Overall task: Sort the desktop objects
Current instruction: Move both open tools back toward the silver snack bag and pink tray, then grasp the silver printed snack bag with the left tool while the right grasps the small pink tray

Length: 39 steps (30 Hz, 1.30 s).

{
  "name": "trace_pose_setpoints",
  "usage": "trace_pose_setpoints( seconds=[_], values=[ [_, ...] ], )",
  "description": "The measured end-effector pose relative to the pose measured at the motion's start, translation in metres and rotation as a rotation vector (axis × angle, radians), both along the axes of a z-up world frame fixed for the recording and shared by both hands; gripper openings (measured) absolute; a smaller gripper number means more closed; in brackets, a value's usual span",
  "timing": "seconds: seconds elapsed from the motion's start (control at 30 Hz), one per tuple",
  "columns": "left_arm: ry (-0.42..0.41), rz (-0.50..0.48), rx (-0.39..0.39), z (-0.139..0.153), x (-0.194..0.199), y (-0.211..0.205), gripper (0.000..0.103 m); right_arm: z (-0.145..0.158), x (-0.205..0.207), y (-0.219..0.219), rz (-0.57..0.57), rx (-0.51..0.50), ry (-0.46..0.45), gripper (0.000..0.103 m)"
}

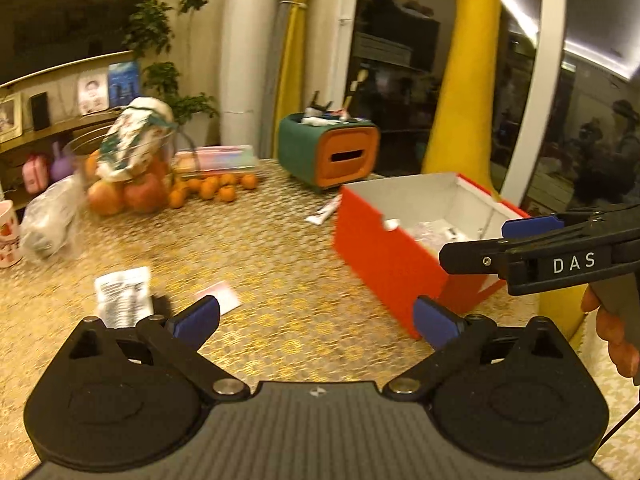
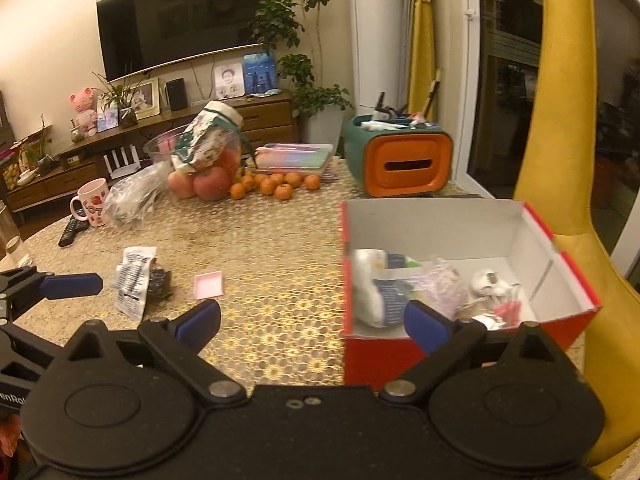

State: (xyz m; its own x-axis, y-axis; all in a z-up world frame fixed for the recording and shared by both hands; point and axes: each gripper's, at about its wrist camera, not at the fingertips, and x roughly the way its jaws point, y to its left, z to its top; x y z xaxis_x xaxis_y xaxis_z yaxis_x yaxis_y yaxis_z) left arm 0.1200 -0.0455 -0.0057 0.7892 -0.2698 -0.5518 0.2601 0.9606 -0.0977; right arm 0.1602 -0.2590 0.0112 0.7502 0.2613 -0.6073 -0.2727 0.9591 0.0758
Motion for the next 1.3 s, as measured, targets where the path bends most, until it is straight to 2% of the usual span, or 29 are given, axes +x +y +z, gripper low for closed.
trace_pose_setpoints(
  seconds=[0.2, 0.5, 1.3],
  values=[
    [0.012, 0.048, -0.017, -0.011, 0.003, 0.028, 0.103, -0.011, 0.008, 0.032, 0.032, -0.017, 0.009, 0.098],
    [0.011, 0.118, 0.006, -0.033, 0.014, 0.059, 0.103, -0.029, 0.029, 0.071, 0.079, -0.027, 0.040, 0.098],
    [0.064, 0.282, 0.055, -0.101, 0.073, 0.109, 0.103, -0.103, 0.113, 0.140, 0.192, -0.074, 0.126, 0.097]
  ],
)
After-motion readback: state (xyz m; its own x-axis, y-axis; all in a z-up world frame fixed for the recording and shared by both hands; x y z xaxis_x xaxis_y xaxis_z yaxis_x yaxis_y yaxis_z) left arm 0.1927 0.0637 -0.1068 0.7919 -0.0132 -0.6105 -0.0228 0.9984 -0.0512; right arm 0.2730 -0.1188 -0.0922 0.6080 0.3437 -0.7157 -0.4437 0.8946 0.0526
